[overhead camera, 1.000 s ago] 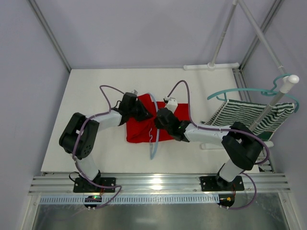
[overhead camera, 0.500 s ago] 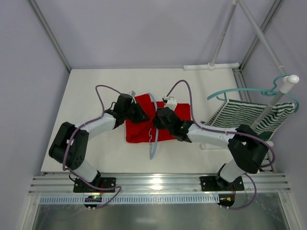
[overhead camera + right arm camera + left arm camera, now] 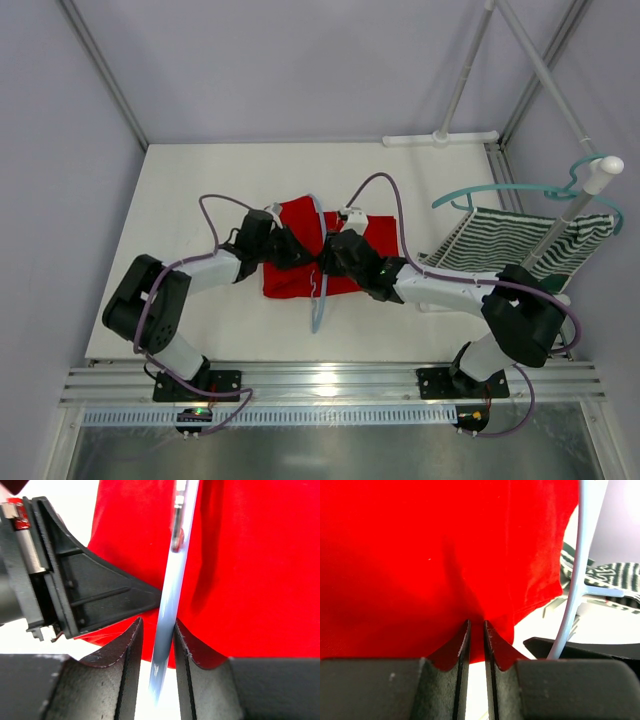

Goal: Place the trousers on the hanger
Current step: Place trousers on hanger

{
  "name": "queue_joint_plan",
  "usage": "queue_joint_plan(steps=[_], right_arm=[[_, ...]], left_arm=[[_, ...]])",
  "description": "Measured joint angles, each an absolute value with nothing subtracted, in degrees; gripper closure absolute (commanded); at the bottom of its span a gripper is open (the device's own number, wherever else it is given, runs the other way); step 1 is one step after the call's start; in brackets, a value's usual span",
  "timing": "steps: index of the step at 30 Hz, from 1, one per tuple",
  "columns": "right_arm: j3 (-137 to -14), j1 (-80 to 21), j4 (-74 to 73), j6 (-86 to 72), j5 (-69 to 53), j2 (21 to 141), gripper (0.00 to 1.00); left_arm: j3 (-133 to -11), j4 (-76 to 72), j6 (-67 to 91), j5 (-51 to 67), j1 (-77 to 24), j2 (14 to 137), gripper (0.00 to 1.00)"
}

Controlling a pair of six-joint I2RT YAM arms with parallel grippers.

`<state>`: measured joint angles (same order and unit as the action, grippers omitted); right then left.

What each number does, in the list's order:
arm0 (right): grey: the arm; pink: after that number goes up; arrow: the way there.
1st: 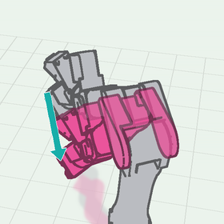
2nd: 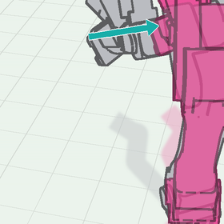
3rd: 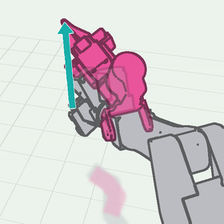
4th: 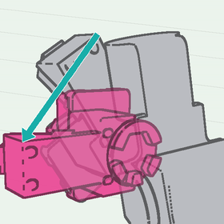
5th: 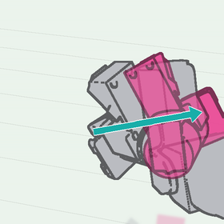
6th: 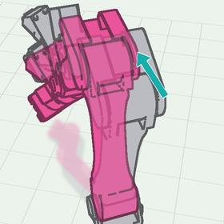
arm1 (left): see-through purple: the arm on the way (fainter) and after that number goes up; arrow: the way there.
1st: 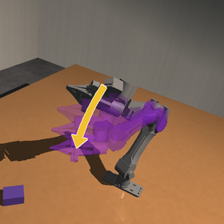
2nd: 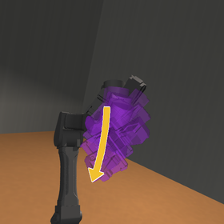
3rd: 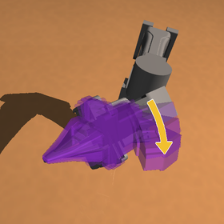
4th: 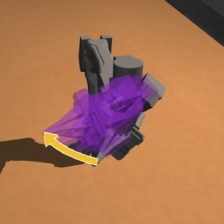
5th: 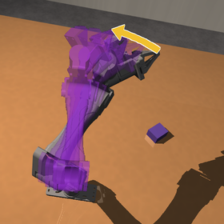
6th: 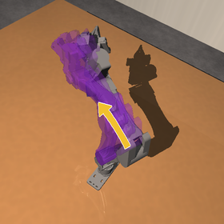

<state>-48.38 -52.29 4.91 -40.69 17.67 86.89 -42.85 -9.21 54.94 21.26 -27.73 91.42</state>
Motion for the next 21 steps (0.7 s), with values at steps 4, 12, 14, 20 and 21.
queue_joint_plan(steps=[4, 12, 14, 20, 21], right_arm=[[-48.4, -52.5, 5.7, -40.4, 16.7, 86.9, 0.69], [-48.4, -53.7, 6.8, -39.3, 14.2, 86.9, 0.69], [-48.4, -54.0, 7.2, -39.3, 13.8, 86.9, 0.69], [-48.4, -54.8, 8.6, -39.1, 12.8, 87.2, 0.69], [-48.4, -54.8, 8.8, -39.1, 12.7, 87.2, 0.69]], left_arm=[[-41.4, -12.6, 56.4, 22.4, -27.4, 91.5, 0.73], [-41.1, -13.0, 56.6, 25.7, -20.7, 86.4, 0.49], [-41.2, -12.3, 55.1, 25.7, -19.2, 83.6, 0.47], [-41.3, -11.9, 51.6, 28.6, -19.2, 79.1, 0.45], [-41.3, -12.1, 51.2, 29.3, -19.2, 79.0, 0.46]])
